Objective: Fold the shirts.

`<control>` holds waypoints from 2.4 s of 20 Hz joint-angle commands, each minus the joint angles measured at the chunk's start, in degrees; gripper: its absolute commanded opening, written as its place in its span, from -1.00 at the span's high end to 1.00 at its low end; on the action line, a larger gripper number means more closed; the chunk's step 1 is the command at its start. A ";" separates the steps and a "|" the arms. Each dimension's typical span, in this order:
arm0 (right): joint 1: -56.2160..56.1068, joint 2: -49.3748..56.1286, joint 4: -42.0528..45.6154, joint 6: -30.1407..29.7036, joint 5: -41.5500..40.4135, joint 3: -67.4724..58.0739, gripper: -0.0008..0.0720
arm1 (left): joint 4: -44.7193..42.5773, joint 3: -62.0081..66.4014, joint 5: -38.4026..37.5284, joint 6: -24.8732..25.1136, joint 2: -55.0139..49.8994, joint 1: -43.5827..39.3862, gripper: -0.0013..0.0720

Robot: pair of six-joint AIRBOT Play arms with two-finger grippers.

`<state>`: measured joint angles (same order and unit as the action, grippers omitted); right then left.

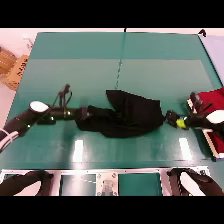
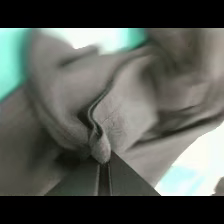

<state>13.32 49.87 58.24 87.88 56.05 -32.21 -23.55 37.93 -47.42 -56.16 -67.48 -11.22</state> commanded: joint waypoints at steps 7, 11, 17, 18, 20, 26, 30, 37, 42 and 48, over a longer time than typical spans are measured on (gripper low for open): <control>3.08 -7.17 -4.46 -1.62 4.33 -50.36 0.94 | -7.41 47.08 -9.14 -5.79 12.37 6.62 0.90; 3.67 -9.64 -0.28 -1.62 1.95 -65.40 0.94 | -10.01 66.66 -14.32 -8.46 13.55 6.80 0.90; 3.63 -11.98 1.22 -1.60 6.21 -65.94 0.94 | -23.43 75.91 -22.18 -16.31 12.87 6.80 0.90; 3.61 -11.98 1.09 -1.60 7.56 -63.60 0.94 | -25.51 75.10 -25.38 -17.70 12.15 6.80 0.89; 3.56 -11.98 -0.28 -1.62 9.33 -56.46 0.94 | -26.49 70.97 -31.36 -18.84 10.54 6.80 0.89; 3.52 -10.19 -18.84 -12.76 3.63 -18.73 0.94 | -22.38 34.34 -26.16 -15.39 9.07 6.62 0.89; 3.52 -0.96 -26.69 -21.84 -8.83 0.59 0.94 | -14.47 4.96 -4.94 -7.26 7.39 6.62 0.89; 4.02 15.74 -29.33 -27.43 -11.89 -7.15 0.63 | -2.03 -1.90 4.26 1.11 -1.46 6.62 0.89; 12.33 12.20 -13.88 -18.43 4.83 -19.76 0.17 | -6.58 5.11 -0.17 1.07 -1.40 6.80 -0.55; 4.02 2.27 -13.81 -8.55 8.85 -3.65 0.17 | -15.45 16.13 -0.22 -5.60 -1.42 12.76 -0.55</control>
<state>21.98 55.88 43.97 74.24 62.43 -42.81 -35.86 49.82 -47.40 -58.78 -68.84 -1.69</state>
